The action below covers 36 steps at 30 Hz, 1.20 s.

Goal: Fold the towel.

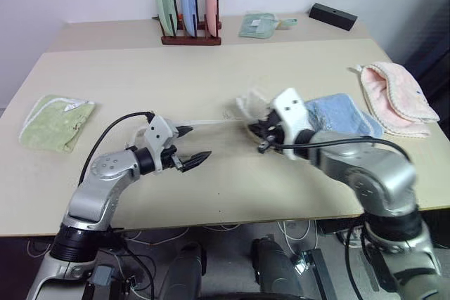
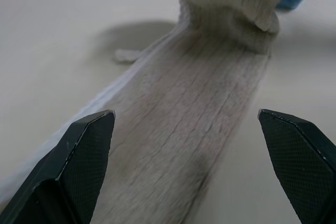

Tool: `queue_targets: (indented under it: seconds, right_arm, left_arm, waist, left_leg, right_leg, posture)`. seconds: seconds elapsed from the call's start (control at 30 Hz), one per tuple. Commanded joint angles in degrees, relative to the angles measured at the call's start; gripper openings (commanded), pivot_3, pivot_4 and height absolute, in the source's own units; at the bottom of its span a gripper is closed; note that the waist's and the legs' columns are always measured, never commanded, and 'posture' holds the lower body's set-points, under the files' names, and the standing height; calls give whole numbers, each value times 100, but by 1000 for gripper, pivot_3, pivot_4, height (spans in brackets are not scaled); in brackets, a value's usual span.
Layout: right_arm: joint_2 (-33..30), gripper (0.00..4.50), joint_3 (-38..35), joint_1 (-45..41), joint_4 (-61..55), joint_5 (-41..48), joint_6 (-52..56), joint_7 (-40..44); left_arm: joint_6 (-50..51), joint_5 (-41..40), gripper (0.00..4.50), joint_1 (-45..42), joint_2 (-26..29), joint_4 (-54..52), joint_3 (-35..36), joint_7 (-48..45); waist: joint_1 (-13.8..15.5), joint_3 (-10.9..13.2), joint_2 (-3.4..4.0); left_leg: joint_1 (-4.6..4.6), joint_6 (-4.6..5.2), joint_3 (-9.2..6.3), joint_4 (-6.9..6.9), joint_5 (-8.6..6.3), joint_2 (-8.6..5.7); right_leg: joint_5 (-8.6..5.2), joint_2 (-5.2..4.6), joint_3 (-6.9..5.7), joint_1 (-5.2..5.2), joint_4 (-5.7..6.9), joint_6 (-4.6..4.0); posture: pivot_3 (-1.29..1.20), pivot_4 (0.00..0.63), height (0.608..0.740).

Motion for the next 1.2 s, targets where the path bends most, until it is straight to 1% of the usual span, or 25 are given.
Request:
queue_targets:
  seconds: [0.03,0.2,0.33,0.37,0.43,0.53,0.63,0.7,0.73,0.8,0.87,1.0,1.03,1.2]
  right_arm:
    - [339,56,589,-155,551,-516,-551,139]
    - [627,56,839,-101,837,-809,-788,328]
    - [719,56,774,-77,856,-937,-844,435]
    - [692,639,684,-39,746,-832,-805,564]
    - [560,1362,566,47,475,-705,-817,825]
    - [152,2881,341,234,-97,-564,-1014,1302]
    - [-233,4428,-85,381,-439,-398,-1146,1642]
    - [-293,4428,-473,359,-351,-336,-1234,1654]
    - [-252,4296,-646,302,-170,-363,-1284,1561]
    - [-180,3454,-766,182,273,-596,-1444,1356]
    - [-76,2388,-718,72,753,-828,-1728,1272]
    - [386,213,-533,-171,1714,-1190,-2408,1223]
    - [485,21,-463,-201,1887,-1279,-2558,1242]
    - [823,21,217,25,2855,-1843,-3383,1591]
  left_arm:
    - [-68,-15,4500,109,107,-216,229,43]
    - [-3,-49,4500,350,170,-417,328,127]
    - [19,-31,4500,425,163,-467,335,175]
    - [32,-38,4500,430,162,-465,343,184]
    - [48,-45,4500,438,171,-457,353,197]
    - [35,-38,4500,449,196,-413,382,196]
    - [31,-43,4500,455,232,-358,430,190]
    - [30,-47,4500,449,244,-321,446,191]
    - [29,-49,4500,441,243,-303,445,192]
    - [32,-45,4500,421,229,-274,425,201]
    - [33,-33,4500,406,205,-257,391,216]
    - [55,-34,4500,394,172,-243,355,241]
    - [60,-36,4500,394,169,-239,358,246]
    - [128,-77,4500,535,161,-341,468,356]
  waist:
    - [5,0,0]
    - [16,0,0]
    - [8,0,0]
    - [7,0,0]
    - [12,0,0]
    - [30,1,0]
    - [30,1,0]
    - [20,1,0]
    - [10,1,0]
    - [3,1,0]
    - [3,1,0]
    - [0,1,0]
    - [-2,1,0]
    - [-5,1,0]
  left_leg:
    - [-1,0,0,-1,0,0]
    - [-7,0,-2,1,0,-2]
    - [-5,0,-2,0,0,-2]
    - [-5,0,-3,0,0,-2]
    - [-6,0,-2,0,0,-2]
    - [-7,0,-2,1,0,-2]
    - [-7,0,-2,1,0,-2]
    - [-6,0,-2,1,0,-2]
    - [-6,0,-2,1,0,-2]
    - [-5,0,-2,-1,0,-1]
    - [-4,0,-2,0,0,-1]
    - [-4,0,-2,-1,0,-1]
    - [-5,0,-1,-2,0,-1]
    - [-4,-1,-2,-2,0,-1]
  right_leg:
    - [0,0,0,-2,1,0]
    - [1,-1,0,-5,-1,0]
    - [1,-1,0,-6,1,0]
    - [1,-1,0,-6,1,0]
    - [1,-1,0,-6,0,0]
    - [1,-1,0,-6,-1,0]
    - [1,-1,0,-6,-1,0]
    - [0,-1,-1,-6,-1,0]
    - [0,-1,0,-6,-1,0]
    - [1,0,0,-6,0,0]
    - [1,0,0,-6,1,0]
    - [1,0,0,-6,1,0]
    - [1,0,0,-6,0,0]
    - [1,0,0,-6,0,0]
  posture:
    - [0,150,740]
    - [0,150,740]
    - [0,150,740]
    - [0,150,740]
    - [0,150,740]
    - [0,150,740]
    - [0,150,740]
    - [0,150,740]
    - [0,150,740]
    - [0,150,740]
    - [0,150,740]
    - [0,150,740]
    - [0,150,740]
    - [0,150,740]
